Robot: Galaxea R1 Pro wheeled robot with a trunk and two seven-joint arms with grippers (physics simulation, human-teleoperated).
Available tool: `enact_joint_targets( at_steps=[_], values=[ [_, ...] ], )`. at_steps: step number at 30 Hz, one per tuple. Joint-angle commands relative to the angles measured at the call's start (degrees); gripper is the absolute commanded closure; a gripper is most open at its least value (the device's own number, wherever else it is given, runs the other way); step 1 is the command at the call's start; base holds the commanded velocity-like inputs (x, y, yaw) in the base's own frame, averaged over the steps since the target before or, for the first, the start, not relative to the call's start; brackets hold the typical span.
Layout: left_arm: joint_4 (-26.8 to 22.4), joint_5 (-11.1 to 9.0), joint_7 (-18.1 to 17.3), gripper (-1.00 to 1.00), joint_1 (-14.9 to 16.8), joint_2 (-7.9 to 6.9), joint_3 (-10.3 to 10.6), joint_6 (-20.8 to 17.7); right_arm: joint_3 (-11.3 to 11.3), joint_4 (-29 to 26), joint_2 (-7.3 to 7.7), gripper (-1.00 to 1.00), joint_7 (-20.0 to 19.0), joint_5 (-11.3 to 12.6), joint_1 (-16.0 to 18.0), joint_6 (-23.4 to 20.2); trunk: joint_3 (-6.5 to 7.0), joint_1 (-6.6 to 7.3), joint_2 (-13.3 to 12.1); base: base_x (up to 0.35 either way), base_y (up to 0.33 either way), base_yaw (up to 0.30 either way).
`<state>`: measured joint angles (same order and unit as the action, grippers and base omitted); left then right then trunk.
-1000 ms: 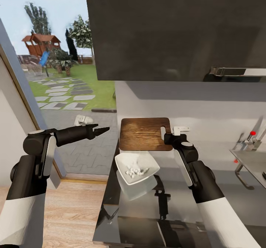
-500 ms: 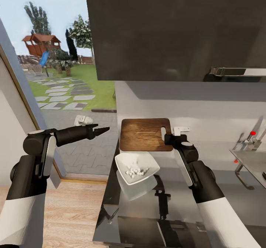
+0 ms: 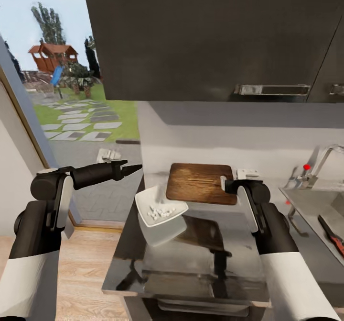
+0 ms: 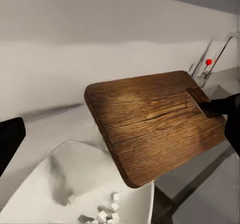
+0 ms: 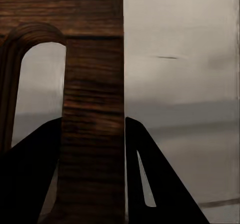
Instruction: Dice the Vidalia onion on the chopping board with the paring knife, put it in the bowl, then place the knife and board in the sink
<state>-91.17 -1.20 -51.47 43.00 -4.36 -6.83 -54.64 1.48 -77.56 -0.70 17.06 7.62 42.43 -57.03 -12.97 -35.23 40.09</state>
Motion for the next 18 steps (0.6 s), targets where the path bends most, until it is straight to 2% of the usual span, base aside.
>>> enact_joint_targets(
  at_steps=[1,6,9,11,18],
  values=[
    [0.0,-0.1,-0.1,-1.00,0.1,0.03,0.0,-0.5,-0.5,-0.1,0.00,1.00,0.6,0.6,0.1,-0.3,-0.09,0.00,0.1,-0.177,-0.263,0.000],
    [0.0,-0.1,-0.1,-1.00,0.1,0.06,0.0,-0.5,-1.1,-1.6,0.00,1.00,0.6,0.7,0.1,-0.5,-0.09,0.00,0.1,-0.177,-0.263,0.000],
    [0.0,-0.1,-0.1,-1.00,0.1,0.06,0.0,-0.5,-3.4,-2.3,-0.01,1.00,0.6,0.7,0.1,-0.5,-0.09,0.00,0.1,-0.178,-0.264,0.000],
    [0.0,-0.1,-0.1,-1.00,0.1,0.06,0.0,-0.5,-4.0,-2.4,-0.01,1.00,0.6,0.7,0.1,-0.5,-0.09,0.00,0.1,-0.178,-0.264,0.000],
    [0.0,0.0,0.0,-1.00,0.1,0.13,0.3,-0.4,-4.6,-2.3,-0.01,1.00,0.6,0.6,0.1,-0.6,-0.09,0.00,0.1,-0.163,-0.270,0.000]
  ],
)
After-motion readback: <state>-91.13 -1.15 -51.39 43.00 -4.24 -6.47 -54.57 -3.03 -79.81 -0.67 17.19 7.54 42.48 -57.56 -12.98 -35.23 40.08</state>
